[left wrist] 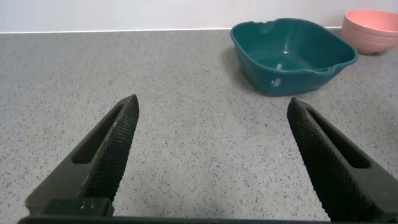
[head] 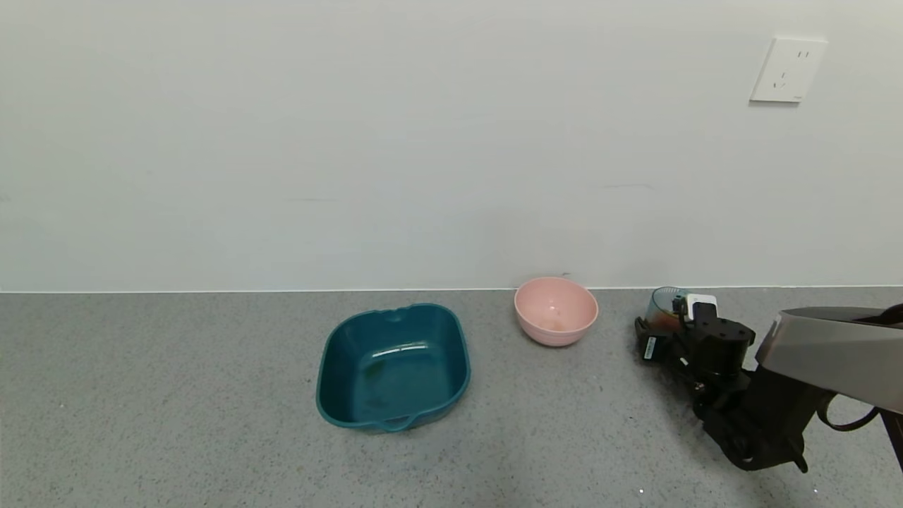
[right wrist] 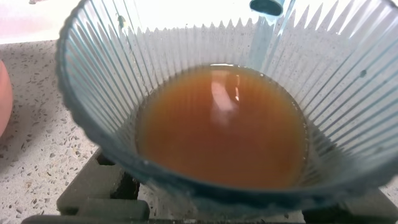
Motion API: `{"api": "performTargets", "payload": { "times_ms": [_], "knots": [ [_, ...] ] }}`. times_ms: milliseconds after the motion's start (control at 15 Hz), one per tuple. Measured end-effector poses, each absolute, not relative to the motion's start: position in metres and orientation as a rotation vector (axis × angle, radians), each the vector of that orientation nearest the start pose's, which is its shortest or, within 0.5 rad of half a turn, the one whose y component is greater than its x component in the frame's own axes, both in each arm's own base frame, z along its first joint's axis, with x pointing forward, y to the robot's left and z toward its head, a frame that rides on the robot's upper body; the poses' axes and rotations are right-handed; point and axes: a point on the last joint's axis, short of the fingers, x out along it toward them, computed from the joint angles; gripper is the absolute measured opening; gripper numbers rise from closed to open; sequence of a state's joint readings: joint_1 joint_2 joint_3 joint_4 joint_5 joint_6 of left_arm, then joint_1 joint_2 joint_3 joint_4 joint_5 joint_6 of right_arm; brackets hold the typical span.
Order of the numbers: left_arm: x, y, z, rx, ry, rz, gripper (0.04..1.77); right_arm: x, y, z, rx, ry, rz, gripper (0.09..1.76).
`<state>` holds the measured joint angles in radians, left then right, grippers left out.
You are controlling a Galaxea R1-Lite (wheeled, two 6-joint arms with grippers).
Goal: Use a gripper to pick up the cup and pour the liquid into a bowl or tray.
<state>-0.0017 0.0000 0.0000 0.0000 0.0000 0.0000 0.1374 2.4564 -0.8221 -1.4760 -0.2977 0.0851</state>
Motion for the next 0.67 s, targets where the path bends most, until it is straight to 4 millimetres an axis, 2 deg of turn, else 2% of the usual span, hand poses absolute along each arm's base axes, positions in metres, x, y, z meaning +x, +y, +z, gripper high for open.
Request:
{"api": "performTargets", "payload": {
  "times_ms": [667],
  "knots": [
    [-0.0228,0.0,0.0755,0.0,0.0,-0.002,1.72,0.3932,0.047,-0.0012,0.053,0.146,-0.153,1.37]
  ]
}}
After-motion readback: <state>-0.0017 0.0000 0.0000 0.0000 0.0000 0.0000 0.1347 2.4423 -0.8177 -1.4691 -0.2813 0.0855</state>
